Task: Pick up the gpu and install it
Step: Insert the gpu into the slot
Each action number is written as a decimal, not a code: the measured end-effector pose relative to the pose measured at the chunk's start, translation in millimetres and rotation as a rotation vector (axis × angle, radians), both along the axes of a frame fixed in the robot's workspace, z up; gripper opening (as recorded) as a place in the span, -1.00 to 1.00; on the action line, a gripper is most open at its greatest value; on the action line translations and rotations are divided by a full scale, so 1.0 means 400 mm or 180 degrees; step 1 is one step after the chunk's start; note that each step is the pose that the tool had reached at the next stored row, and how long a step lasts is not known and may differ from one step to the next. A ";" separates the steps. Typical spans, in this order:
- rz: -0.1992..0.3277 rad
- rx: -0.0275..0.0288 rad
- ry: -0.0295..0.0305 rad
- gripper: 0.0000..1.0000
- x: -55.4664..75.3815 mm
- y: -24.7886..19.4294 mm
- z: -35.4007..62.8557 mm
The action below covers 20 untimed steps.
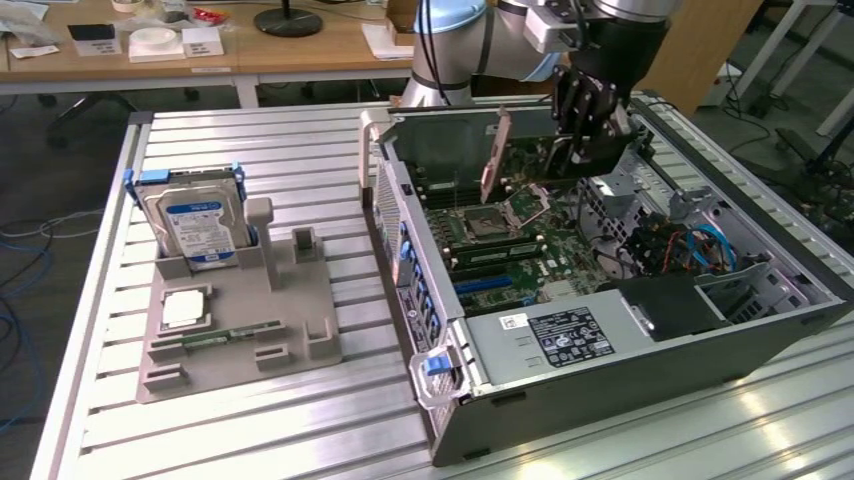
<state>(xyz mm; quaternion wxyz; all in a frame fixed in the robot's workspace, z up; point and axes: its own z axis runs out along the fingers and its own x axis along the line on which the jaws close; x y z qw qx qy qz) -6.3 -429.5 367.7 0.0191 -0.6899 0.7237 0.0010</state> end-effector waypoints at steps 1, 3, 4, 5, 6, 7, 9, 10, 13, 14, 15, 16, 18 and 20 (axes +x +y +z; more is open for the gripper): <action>0.0000 0.0000 0.0000 -0.44 0.000 0.000 -0.001; 0.0000 0.0000 0.0000 -0.44 0.000 0.000 -0.003; 0.0000 0.0000 0.0000 -0.44 0.000 0.000 -0.005; 0.0000 0.0000 0.0000 -0.44 0.000 0.000 -0.006; 0.0000 0.0000 0.0000 -0.44 0.000 0.000 -0.007; 0.0000 0.0000 0.0000 -0.44 0.000 0.000 -0.008; 0.0000 0.0000 0.0000 -0.44 0.000 0.000 -0.010; 0.0000 0.0000 0.0000 -0.44 0.000 0.000 -0.012; 0.0000 0.0000 0.0000 -0.44 0.000 0.000 -0.015; 0.0000 0.0000 0.0000 -0.44 0.000 0.000 -0.017; 0.0000 0.0000 0.0000 -0.44 0.000 0.000 -0.018; 0.0000 0.0000 0.0000 -0.44 0.000 0.000 -0.019; 0.0000 0.0000 0.0000 -0.44 0.000 0.000 -0.022; 0.0000 0.0000 0.0000 -0.44 0.000 0.000 -0.025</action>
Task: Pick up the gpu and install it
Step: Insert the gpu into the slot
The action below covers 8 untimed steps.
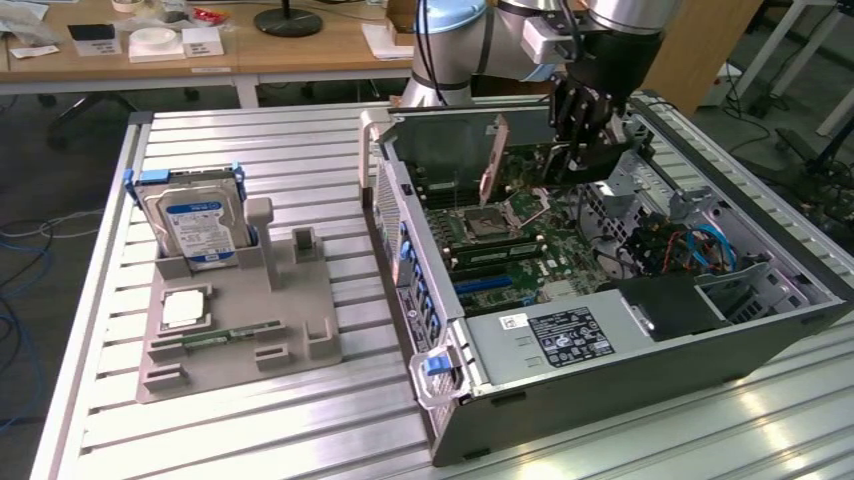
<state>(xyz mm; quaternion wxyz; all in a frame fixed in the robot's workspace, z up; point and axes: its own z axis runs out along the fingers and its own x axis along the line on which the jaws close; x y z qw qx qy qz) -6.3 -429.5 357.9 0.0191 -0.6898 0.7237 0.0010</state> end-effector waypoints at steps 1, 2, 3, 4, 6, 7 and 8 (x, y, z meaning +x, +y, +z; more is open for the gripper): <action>0.0000 0.0000 0.0000 -0.44 0.000 0.000 -0.002; 0.0000 0.0000 0.0000 -0.44 0.000 0.000 -0.003; 0.0000 0.0000 0.0000 -0.44 0.000 0.000 -0.004; 0.0000 0.0000 0.0000 -0.44 0.000 0.000 -0.006; 0.0000 0.0000 0.0000 -0.44 0.000 0.000 -0.008; 0.0000 0.0000 0.0000 -0.44 0.000 0.000 -0.010; 0.0000 0.0000 0.0000 -0.44 0.000 0.000 -0.011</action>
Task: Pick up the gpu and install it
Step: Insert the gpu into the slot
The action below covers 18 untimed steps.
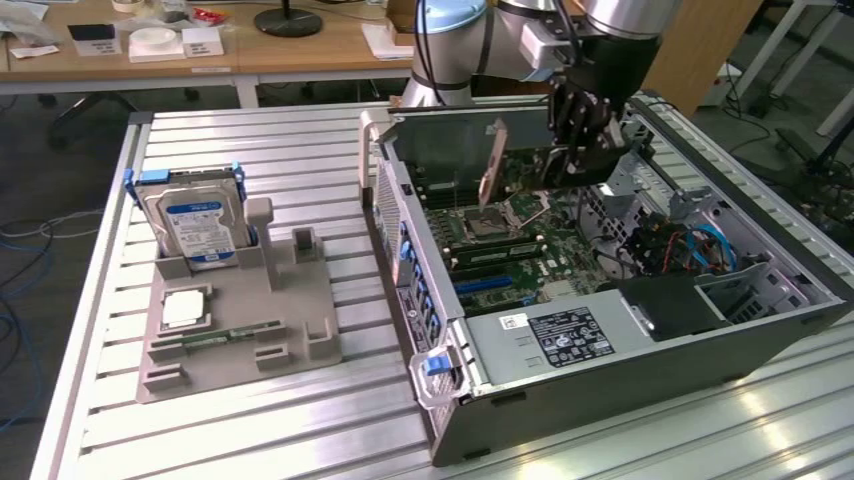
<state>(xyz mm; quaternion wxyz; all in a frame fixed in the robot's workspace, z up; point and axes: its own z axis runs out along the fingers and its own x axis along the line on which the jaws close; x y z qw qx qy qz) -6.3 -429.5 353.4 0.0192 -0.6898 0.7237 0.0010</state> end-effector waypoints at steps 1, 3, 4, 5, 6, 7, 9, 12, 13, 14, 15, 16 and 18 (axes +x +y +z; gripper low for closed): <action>0.0000 0.0000 0.0000 -0.44 0.000 0.000 -0.001; 0.0000 0.0000 0.0000 -0.44 0.000 0.000 -0.004; 0.0000 0.0000 0.0000 -0.44 0.000 0.000 -0.005; 0.0000 0.0000 0.0000 -0.44 0.000 0.000 -0.007; 0.0000 0.0000 0.0000 -0.44 0.000 0.000 -0.008; 0.0000 0.0000 0.0000 -0.44 0.000 0.000 -0.010; 0.0000 0.0000 0.0000 -0.44 0.000 0.000 -0.013; 0.0000 0.0000 0.0000 -0.44 0.000 0.000 -0.019; 0.0000 0.0000 0.0000 -0.44 0.000 0.000 -0.020; 0.0000 0.0000 0.0000 -0.44 0.000 0.000 -0.022; 0.0000 0.0000 0.0000 -0.44 0.000 0.000 -0.024; 0.0000 0.0000 0.0000 -0.44 0.000 0.000 -0.025; 0.0000 0.0000 0.0000 -0.44 0.000 0.000 -0.028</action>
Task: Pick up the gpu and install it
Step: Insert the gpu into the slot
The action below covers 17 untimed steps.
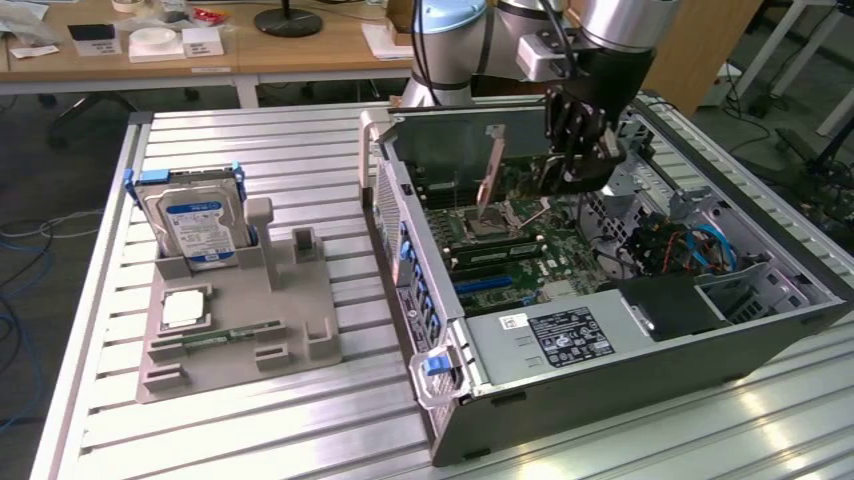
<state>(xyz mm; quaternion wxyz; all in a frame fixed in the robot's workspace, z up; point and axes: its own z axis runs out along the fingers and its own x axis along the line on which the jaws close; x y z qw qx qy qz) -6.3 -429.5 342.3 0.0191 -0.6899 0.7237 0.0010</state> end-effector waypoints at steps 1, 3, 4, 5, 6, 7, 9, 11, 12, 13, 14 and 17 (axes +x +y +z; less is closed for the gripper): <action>0.0000 0.0000 0.0000 -0.44 0.000 0.000 -0.001; 0.0000 0.0000 0.0000 -0.44 0.000 0.000 -0.005; 0.0000 0.0001 0.0000 -0.44 0.000 0.000 -0.007; 0.0000 0.0000 0.0000 -0.44 0.000 0.000 -0.008; 0.0000 0.0000 0.0000 -0.44 0.000 0.000 -0.009; 0.0000 0.0000 0.0000 -0.44 0.000 0.000 -0.010; 0.0000 0.0000 0.0000 -0.44 0.000 0.000 -0.011; 0.0001 0.0000 0.0000 -0.44 0.000 0.000 -0.011; 0.0000 0.0000 0.0000 -0.44 0.000 0.000 -0.011; 0.0000 0.0000 0.0000 -0.44 0.000 0.000 -0.012; 0.0000 0.0000 0.0000 -0.44 0.000 0.000 -0.012; 0.0000 -0.0030 0.0000 -0.44 0.000 0.000 -0.012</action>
